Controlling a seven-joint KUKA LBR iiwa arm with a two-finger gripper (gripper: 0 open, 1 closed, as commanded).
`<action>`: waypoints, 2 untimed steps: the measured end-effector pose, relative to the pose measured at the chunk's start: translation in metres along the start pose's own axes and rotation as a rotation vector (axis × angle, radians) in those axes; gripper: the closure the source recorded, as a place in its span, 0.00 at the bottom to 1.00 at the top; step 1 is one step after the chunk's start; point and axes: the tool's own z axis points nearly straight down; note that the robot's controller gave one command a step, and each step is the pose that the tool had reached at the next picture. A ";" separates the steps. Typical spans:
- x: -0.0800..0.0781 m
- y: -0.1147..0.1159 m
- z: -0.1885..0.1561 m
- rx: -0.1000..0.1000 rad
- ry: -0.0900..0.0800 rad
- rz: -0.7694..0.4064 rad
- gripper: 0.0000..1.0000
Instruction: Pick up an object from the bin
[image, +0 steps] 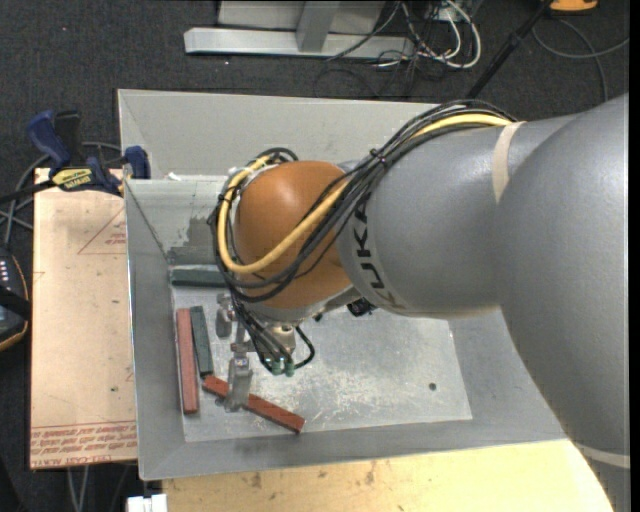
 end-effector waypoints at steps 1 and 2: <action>0.004 -0.051 0.103 0.002 0.000 -0.013 0.00; 0.002 -0.048 0.098 -0.002 -0.008 -0.015 1.00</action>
Offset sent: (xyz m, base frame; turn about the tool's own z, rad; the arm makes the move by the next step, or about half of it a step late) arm -0.0029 -0.0488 -0.0976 -0.0167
